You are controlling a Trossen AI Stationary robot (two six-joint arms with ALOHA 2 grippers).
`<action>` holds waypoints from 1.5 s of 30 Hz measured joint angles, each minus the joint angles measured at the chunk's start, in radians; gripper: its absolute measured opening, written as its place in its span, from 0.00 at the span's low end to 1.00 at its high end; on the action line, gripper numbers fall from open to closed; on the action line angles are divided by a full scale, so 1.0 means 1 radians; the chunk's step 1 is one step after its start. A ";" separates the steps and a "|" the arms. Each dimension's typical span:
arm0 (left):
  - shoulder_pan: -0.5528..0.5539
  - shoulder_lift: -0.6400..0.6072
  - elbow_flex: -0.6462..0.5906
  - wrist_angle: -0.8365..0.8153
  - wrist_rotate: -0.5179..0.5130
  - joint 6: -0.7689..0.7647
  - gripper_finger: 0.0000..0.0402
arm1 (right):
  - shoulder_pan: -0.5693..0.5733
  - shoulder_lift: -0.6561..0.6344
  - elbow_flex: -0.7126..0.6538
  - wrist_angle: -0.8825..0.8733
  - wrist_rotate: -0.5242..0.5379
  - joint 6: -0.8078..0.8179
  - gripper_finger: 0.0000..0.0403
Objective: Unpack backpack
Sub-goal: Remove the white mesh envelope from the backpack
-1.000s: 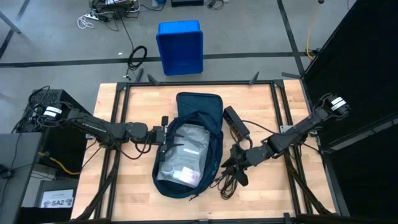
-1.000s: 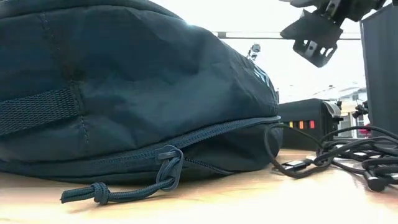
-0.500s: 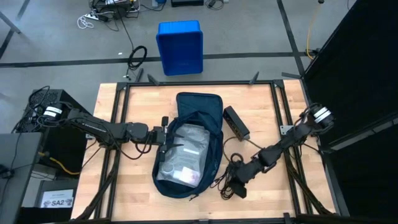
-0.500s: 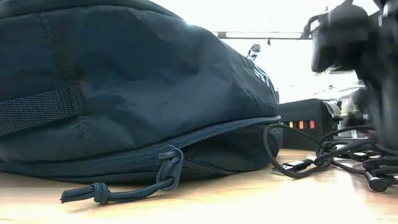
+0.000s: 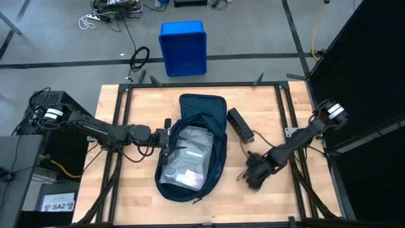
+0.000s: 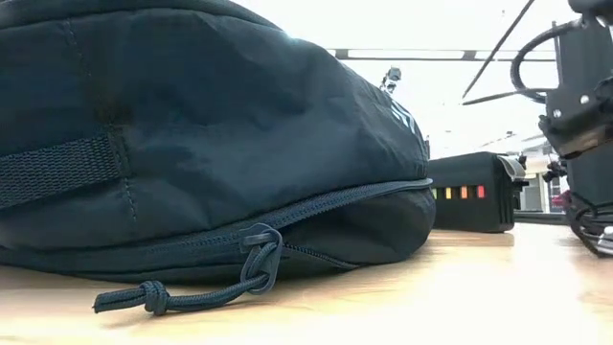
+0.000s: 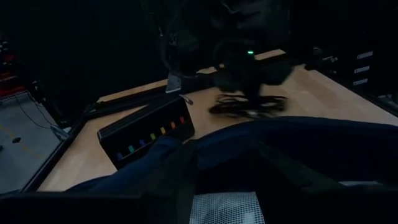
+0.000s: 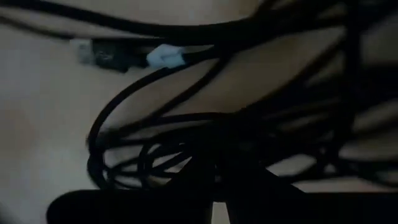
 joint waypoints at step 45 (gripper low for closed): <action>0.002 -0.021 0.062 -0.391 -0.108 -0.016 0.30 | -0.344 0.342 0.467 0.779 0.370 -1.362 0.43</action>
